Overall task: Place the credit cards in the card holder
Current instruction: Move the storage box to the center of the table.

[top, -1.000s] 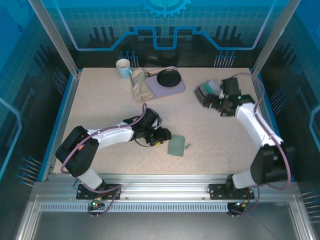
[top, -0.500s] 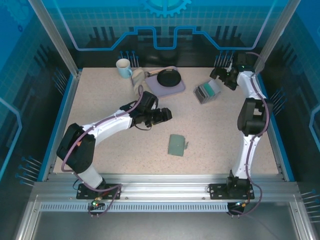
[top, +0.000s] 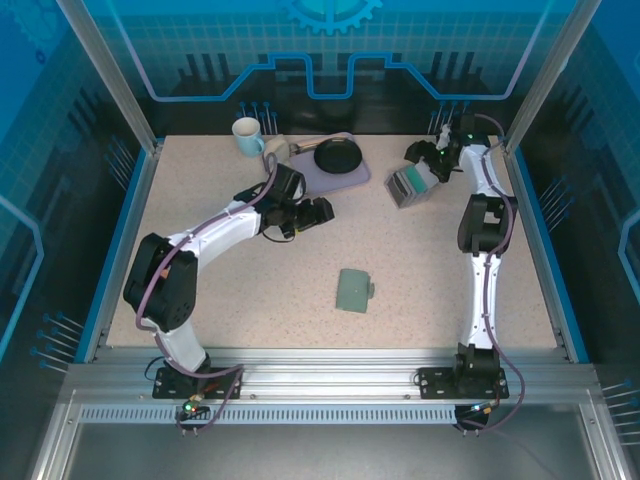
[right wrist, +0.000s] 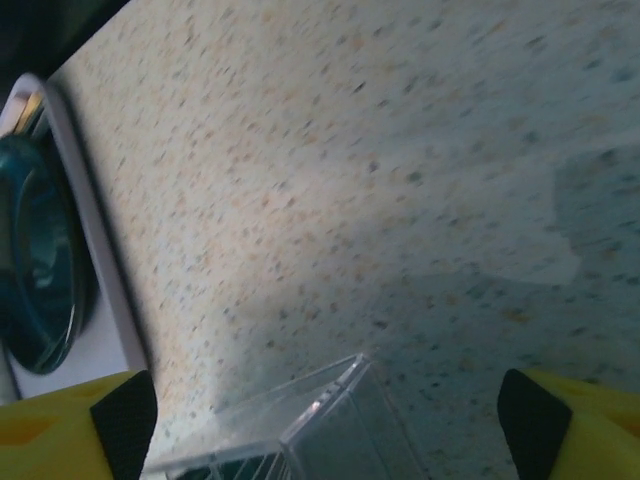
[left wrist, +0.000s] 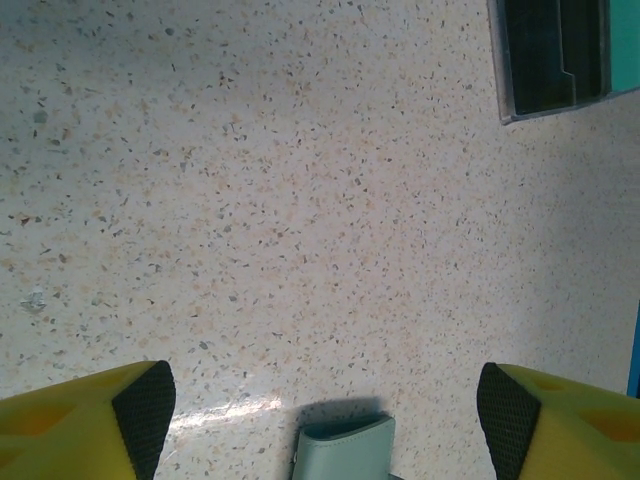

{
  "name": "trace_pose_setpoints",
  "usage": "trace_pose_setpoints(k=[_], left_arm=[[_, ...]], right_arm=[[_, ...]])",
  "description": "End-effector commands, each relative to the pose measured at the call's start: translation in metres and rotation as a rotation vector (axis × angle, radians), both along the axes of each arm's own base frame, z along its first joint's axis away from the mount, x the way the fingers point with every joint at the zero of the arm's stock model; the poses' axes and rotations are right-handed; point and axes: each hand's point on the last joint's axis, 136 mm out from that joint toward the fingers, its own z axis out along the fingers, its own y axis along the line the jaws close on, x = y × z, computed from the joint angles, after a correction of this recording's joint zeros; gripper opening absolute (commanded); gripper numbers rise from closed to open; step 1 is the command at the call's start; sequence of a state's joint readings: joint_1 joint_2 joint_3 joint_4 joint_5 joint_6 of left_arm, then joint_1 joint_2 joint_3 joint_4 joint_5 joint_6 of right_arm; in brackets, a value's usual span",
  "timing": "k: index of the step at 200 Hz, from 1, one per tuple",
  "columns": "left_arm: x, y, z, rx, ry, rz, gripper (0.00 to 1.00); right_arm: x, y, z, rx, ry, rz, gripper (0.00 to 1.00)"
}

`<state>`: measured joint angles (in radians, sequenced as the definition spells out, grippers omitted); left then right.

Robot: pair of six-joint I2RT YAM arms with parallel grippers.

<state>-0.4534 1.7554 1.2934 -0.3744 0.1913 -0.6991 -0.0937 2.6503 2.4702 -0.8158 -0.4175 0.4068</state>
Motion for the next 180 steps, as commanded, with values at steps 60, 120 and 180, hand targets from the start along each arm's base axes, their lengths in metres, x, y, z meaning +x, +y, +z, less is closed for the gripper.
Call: trace_pose_setpoints(k=[60, 120, 180], left_arm=[[-0.012, -0.002, -0.014, -0.029, 0.062, -0.072, 0.81], [-0.042, 0.009, -0.019, -0.055, 0.078, -0.052, 0.81], [-0.060, 0.006, -0.030, -0.138, 0.130, -0.025, 0.80]], right_arm=[[-0.089, 0.091, 0.014, 0.010, 0.018, 0.390, 0.72], [-0.171, 0.127, -0.002, -0.075, 0.086, 0.515, 0.65], [-0.223, 0.131, 0.017, -0.148, 0.076, 0.463, 0.77]])
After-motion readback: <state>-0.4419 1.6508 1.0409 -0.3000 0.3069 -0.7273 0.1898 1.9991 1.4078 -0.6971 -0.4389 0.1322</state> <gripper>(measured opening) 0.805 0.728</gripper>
